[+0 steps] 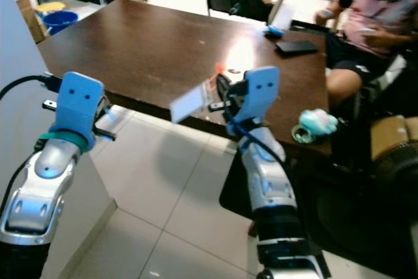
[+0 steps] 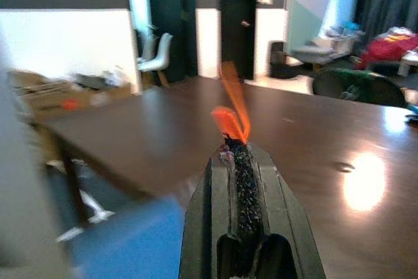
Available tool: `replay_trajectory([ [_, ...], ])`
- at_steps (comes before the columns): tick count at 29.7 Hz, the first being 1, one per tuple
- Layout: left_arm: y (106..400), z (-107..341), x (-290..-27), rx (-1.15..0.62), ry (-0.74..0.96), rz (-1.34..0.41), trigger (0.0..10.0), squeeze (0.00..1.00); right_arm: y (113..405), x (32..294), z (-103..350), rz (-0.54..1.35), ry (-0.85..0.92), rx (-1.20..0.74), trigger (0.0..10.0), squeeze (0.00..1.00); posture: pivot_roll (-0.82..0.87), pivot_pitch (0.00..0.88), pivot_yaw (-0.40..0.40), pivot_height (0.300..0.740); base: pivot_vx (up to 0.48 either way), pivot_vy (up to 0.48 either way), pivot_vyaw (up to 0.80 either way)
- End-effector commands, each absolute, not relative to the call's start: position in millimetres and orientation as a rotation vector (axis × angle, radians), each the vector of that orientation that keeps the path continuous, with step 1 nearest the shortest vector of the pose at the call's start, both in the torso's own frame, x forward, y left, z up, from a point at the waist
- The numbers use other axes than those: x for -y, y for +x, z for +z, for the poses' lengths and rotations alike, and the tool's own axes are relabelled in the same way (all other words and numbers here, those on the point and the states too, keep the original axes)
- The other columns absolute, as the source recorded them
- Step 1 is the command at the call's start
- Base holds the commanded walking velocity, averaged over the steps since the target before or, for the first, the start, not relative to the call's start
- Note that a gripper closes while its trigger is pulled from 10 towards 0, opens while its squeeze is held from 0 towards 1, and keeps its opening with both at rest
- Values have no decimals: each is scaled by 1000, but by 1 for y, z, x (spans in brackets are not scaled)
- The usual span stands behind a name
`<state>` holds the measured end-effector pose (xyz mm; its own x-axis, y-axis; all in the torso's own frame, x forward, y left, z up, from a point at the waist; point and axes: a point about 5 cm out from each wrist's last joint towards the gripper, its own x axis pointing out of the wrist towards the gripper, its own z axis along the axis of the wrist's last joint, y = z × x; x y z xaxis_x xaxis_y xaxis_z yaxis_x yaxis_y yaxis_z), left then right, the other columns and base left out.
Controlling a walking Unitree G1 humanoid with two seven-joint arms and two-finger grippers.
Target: Hang keys on a hook
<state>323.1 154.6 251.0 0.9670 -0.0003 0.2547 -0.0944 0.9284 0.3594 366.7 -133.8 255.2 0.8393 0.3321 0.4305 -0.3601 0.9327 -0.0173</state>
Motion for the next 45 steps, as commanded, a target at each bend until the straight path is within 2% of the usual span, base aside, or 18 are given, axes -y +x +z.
replay_trajectory([
  [1,322,249,-154,241,380,47,10000,0,366,124,253,408,60,436,10000,0,116,88,58,740,0,0,800],
  [14,322,246,-143,211,362,-19,10000,0,367,124,253,406,56,433,10000,0,117,94,58,740,0,0,800],
  [45,321,242,-142,208,395,-39,10000,0,368,123,252,408,61,427,10000,0,119,95,58,740,0,0,800],
])
